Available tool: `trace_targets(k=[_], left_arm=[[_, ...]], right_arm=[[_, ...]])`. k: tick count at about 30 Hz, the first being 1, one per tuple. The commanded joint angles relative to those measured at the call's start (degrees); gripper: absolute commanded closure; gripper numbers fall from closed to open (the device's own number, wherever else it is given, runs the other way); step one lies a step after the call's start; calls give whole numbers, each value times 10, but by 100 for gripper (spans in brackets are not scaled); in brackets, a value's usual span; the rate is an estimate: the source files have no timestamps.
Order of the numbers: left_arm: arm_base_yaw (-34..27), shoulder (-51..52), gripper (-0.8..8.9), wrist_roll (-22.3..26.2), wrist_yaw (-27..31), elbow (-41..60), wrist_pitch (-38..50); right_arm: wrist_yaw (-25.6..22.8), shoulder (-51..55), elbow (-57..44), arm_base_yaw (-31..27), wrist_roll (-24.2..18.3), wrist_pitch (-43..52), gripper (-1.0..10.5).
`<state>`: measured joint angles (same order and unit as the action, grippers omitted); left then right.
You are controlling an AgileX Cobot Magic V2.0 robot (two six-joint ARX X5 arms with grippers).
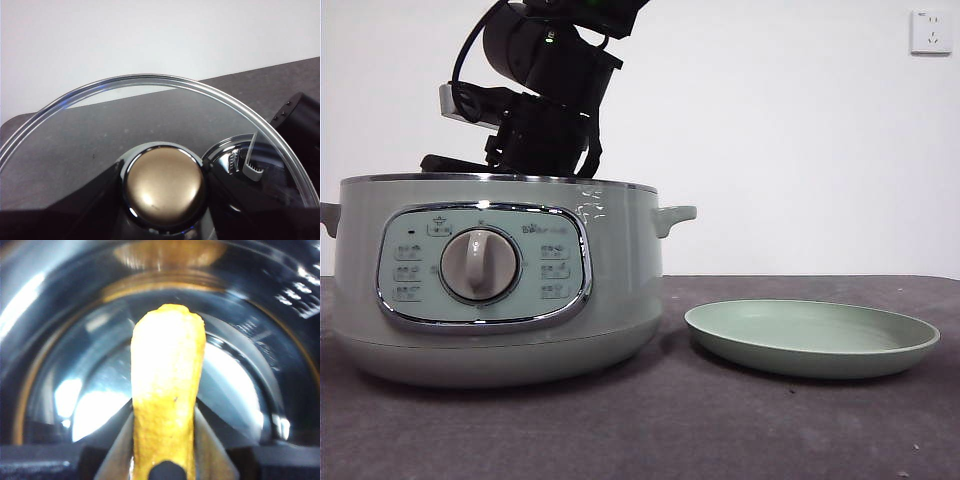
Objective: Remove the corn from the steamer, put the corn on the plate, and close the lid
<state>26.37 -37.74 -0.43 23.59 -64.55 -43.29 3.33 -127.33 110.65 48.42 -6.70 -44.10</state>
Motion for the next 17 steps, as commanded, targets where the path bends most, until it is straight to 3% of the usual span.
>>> trace_targets(k=[1, 5, 12, 17], left_arm=[[-1, 7, 822, 5, 4, -5, 26], [-1, 5, 822, 5, 4, -5, 27], [-1, -19, 822, 5, -1, -5, 45], [-1, -47, 822, 5, -42, -5, 70]], right_arm=[[-25, 7, 17, 0, -2, -11, 963], [-54, 45, 33, -2, -2, -35, 963], [-52, 155, 33, -35, -2, -126, 963], [-52, 224, 33, -74, 10, -223, 963]])
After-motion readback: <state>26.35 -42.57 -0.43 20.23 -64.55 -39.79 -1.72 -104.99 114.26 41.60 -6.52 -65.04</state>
